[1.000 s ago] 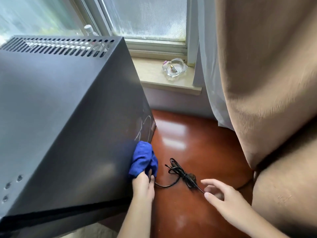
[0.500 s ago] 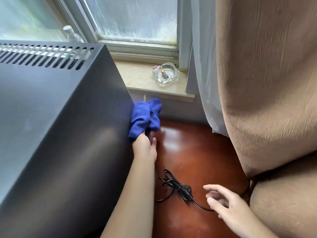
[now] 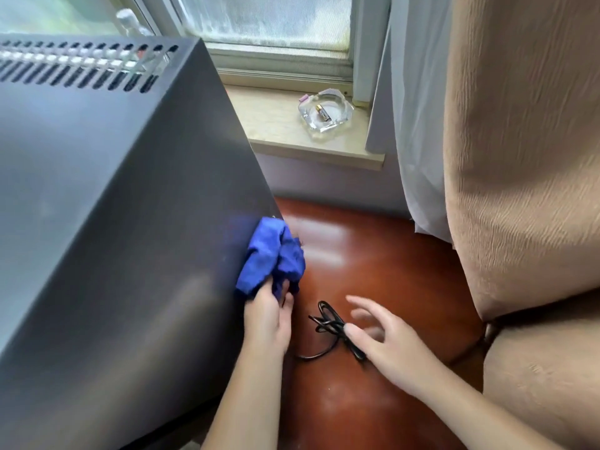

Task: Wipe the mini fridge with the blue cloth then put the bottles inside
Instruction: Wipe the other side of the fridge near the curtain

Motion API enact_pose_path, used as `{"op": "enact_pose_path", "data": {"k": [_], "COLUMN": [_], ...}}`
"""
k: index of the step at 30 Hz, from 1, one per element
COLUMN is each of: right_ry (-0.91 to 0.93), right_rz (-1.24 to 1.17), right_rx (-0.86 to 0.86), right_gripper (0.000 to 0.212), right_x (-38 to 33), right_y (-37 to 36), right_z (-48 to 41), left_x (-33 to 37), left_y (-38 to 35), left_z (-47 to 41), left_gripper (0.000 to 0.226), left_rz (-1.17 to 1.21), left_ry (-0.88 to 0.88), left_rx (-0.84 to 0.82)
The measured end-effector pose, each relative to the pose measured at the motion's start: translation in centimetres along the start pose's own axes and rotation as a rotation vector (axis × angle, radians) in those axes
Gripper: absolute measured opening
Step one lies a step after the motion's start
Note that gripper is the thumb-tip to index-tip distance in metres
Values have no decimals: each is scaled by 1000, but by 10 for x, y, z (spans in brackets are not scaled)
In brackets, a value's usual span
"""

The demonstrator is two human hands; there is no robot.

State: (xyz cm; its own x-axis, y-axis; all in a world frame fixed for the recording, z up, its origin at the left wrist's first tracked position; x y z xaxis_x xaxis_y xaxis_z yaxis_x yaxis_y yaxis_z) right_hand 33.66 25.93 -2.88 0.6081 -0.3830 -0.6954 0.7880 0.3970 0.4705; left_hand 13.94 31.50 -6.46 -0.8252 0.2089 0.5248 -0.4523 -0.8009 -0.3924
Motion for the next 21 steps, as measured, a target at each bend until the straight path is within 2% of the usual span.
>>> {"op": "enact_pose_path", "data": {"k": [3,6,8,11,17,21], "right_ry": [180,281,245,139,-67,-8], "right_rz": [-4,-40,-26,61,44,64], "right_rx": [15,37,42,34,-22,-26], "right_gripper": [59,63,63,62,59,54], "right_x": [-55,-98,-105,-84,-20,-30], "right_y": [-13,-19,-18,-15,-15,-15], "right_z": [-34,-74,-95,-104,-104,-110], "left_x": [19,24,16,-8,-54,-52], "left_y": [-44,-76,-86,-82,18,47], "left_z": [7,-4,-21,-56,-77,-62], "left_gripper": [8,14,17,9,29,18], "left_rz": [-12,-48,-50,-32,-12,-5], "left_ry": [-50,-15,47,109,201,186], "left_rx": [-132,-159,-143,-64,248,268]}}
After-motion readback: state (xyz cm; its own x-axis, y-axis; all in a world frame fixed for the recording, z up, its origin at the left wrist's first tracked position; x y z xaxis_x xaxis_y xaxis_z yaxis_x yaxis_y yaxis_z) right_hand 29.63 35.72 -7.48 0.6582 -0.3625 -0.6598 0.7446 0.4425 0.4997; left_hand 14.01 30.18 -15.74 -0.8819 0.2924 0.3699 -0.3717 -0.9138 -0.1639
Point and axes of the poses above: each hand's wrist, its own z-axis away from the middle knuckle, its own y-axis out of the back of the hand, x = y × z, the point moved 4 cm from there along -z, towards the middle knuckle, and after that the axes turned 12 degrees about z, right-handed, at the moved point
